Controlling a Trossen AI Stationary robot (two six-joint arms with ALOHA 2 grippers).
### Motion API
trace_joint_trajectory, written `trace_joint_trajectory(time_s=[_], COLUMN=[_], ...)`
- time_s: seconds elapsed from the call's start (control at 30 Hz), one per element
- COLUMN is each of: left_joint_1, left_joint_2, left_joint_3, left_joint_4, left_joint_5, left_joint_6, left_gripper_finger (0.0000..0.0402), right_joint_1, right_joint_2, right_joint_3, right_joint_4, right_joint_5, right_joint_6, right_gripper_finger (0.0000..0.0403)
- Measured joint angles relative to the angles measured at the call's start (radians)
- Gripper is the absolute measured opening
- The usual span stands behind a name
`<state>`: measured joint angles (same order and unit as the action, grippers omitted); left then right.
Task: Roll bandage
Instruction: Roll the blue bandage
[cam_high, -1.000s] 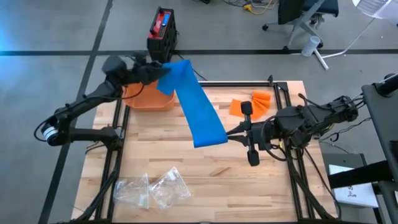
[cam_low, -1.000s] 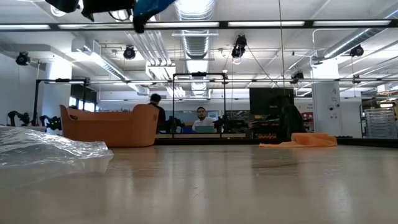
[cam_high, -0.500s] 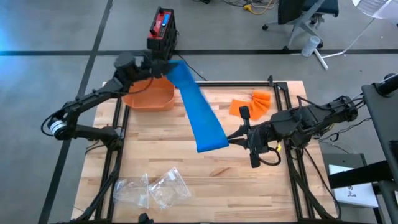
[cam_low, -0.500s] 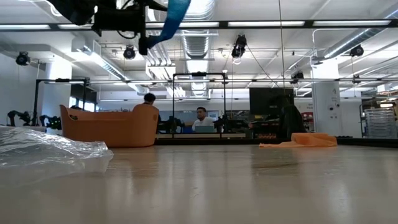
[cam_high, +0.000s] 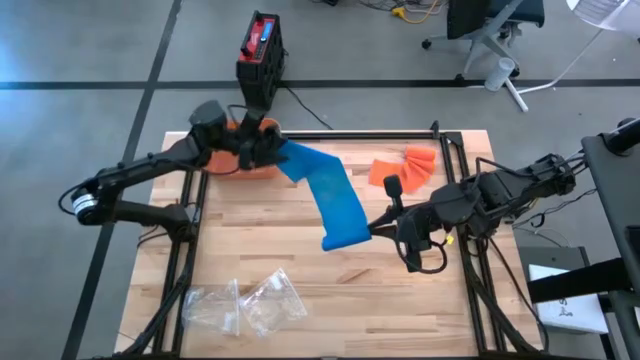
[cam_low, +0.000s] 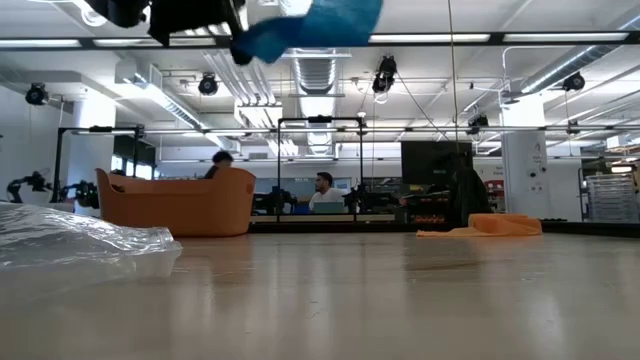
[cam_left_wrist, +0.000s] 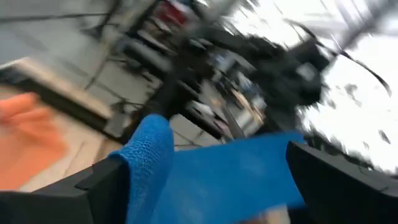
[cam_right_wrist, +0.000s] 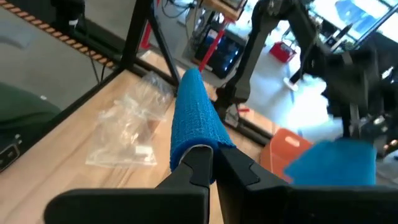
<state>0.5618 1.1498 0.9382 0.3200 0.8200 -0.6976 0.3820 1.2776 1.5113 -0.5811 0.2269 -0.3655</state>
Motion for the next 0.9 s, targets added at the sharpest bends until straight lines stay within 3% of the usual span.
trace_joint_trajectory(time_s=[0.17,0.23,0.3,0.37,0.4,0.53,0.6,0.67,0.8,0.9], left_joint_1=[-0.111,-0.127,-0.133,-0.132,-0.124,-0.121,-0.120,-0.104,-0.018,0.025], left_joint_2=[-0.119,-0.174,-0.215,-0.225,-0.224,-0.191,-0.165,-0.131,-0.104,-0.080], left_joint_3=[-0.004,-0.016,-0.037,-0.076,-0.105,-0.267,-0.339,-0.379,-0.344,-0.228], left_joint_4=[0.019,-0.019,-0.085,-0.144,-0.147,0.002,0.130,0.140,-0.052,-0.380], left_joint_5=[-0.031,-0.185,-0.461,-0.672,-0.700,-0.610,-0.523,-0.407,-0.183,-0.120], left_joint_6=[0.253,0.332,0.354,0.257,0.200,0.031,-0.064,-0.123,-0.065,0.139], left_gripper_finger=[0.0381,0.0382,0.0382,0.0381,0.0379,0.0366,0.0362,0.0362,0.0366,0.0365], right_joint_1=[0.000,0.000,0.000,0.000,-0.001,-0.008,-0.010,-0.010,-0.010,-0.010], right_joint_2=[-0.015,-0.021,-0.023,-0.023,-0.023,-0.022,-0.022,-0.023,-0.029,-0.033], right_joint_3=[0.000,0.000,0.000,0.000,0.000,0.000,0.000,0.000,0.000,0.000], right_joint_4=[-0.014,-0.014,-0.011,-0.011,-0.012,-0.013,-0.029,-0.062,-0.109,-0.116], right_joint_5=[0.001,0.002,0.006,0.009,0.009,0.019,0.034,0.047,0.105,0.115], right_joint_6=[0.039,0.042,0.052,0.062,0.069,0.117,0.169,0.214,0.283,0.315], right_gripper_finger=[0.0003,0.0003,0.0003,0.0003,0.0003,0.0003,0.0003,0.0003,0.0003,0.0003])
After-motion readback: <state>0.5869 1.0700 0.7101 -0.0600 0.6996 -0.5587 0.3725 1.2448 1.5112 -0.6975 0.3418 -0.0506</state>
